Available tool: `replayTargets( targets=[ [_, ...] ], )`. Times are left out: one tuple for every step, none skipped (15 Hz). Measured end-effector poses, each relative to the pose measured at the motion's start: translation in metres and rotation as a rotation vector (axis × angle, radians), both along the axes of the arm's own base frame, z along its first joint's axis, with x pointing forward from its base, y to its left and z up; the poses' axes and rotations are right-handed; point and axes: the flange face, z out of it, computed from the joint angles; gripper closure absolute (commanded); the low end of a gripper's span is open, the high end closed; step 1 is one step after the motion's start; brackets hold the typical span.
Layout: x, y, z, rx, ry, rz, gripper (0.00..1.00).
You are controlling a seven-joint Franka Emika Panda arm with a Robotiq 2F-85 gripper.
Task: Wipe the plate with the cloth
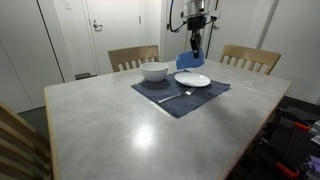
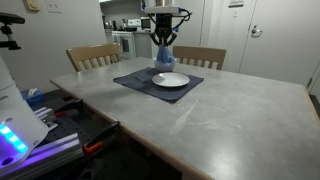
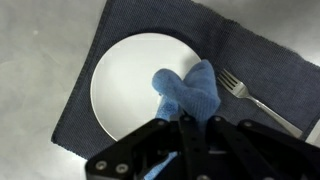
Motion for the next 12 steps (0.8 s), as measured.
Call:
replayTargets(
  targets=[
    [0.0000,0.0000,0.0000,0.000,0.000,0.000,0.90],
    [0.0000,0.0000,0.0000,0.000,0.000,0.000,0.98],
    [0.0000,0.0000,0.0000,0.000,0.000,0.000,0.98],
    [0.0000,0.0000,0.0000,0.000,0.000,0.000,0.98],
    [0.0001,-0.0001,0.0001,-0.004,0.000,-0.001,0.98],
    [0.0005,-0.0004,0.0007,-0.015,-0.003,-0.009,0.98],
    [0.0014,-0.0008,0.0015,-0.033,-0.007,-0.021,0.98],
    [0.0022,-0.0009,0.0019,-0.052,-0.012,-0.034,0.98],
    [0.0035,-0.0009,0.0019,-0.075,-0.017,-0.050,0.98],
    [0.0053,-0.0011,0.0011,-0.105,-0.025,-0.070,0.98],
    [0.0069,-0.0009,-0.0009,-0.129,-0.030,-0.089,0.98],
    [0.0082,-0.0005,-0.0038,-0.149,-0.034,-0.109,0.98]
  ],
)
